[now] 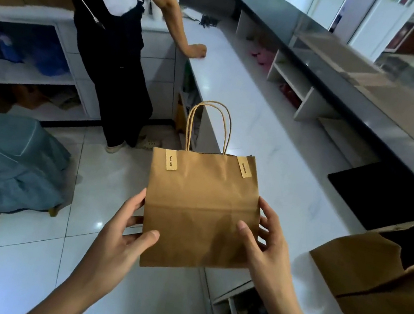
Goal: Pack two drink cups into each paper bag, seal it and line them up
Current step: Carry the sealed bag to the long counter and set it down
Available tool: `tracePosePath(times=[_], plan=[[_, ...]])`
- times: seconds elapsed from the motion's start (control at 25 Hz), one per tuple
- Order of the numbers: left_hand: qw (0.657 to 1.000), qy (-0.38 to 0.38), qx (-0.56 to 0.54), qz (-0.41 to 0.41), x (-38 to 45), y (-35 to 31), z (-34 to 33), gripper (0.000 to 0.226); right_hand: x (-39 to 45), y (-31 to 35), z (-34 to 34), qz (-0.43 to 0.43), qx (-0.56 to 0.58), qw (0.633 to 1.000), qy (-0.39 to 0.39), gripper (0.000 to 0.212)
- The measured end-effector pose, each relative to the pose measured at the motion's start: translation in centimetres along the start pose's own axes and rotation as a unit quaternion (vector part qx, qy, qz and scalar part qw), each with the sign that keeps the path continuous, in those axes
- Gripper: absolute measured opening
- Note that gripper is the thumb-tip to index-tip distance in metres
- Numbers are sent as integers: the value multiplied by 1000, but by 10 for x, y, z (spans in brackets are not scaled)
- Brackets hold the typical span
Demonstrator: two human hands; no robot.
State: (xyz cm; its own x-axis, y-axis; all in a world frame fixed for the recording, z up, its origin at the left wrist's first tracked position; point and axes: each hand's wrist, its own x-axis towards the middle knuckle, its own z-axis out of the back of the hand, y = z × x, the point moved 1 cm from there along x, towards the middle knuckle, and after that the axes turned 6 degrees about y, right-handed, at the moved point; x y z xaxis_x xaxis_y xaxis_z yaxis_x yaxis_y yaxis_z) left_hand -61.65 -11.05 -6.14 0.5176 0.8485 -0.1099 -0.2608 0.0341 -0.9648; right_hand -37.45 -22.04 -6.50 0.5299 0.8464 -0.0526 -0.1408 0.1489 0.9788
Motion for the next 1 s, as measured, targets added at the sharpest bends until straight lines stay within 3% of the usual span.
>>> tracePosePath(times=[0.24, 0.48, 1.0], plan=[[999, 24, 14, -35, 70, -19, 7, 67, 61, 4, 3, 16, -4, 999, -28, 53], [996, 29, 31, -81, 162, -54, -4, 69, 153, 21, 24, 31, 24, 998, -53, 58], [980, 88, 57, -168, 354, -137, -92, 76, 301, 67, 135, 66, -16, 980, -189, 59]])
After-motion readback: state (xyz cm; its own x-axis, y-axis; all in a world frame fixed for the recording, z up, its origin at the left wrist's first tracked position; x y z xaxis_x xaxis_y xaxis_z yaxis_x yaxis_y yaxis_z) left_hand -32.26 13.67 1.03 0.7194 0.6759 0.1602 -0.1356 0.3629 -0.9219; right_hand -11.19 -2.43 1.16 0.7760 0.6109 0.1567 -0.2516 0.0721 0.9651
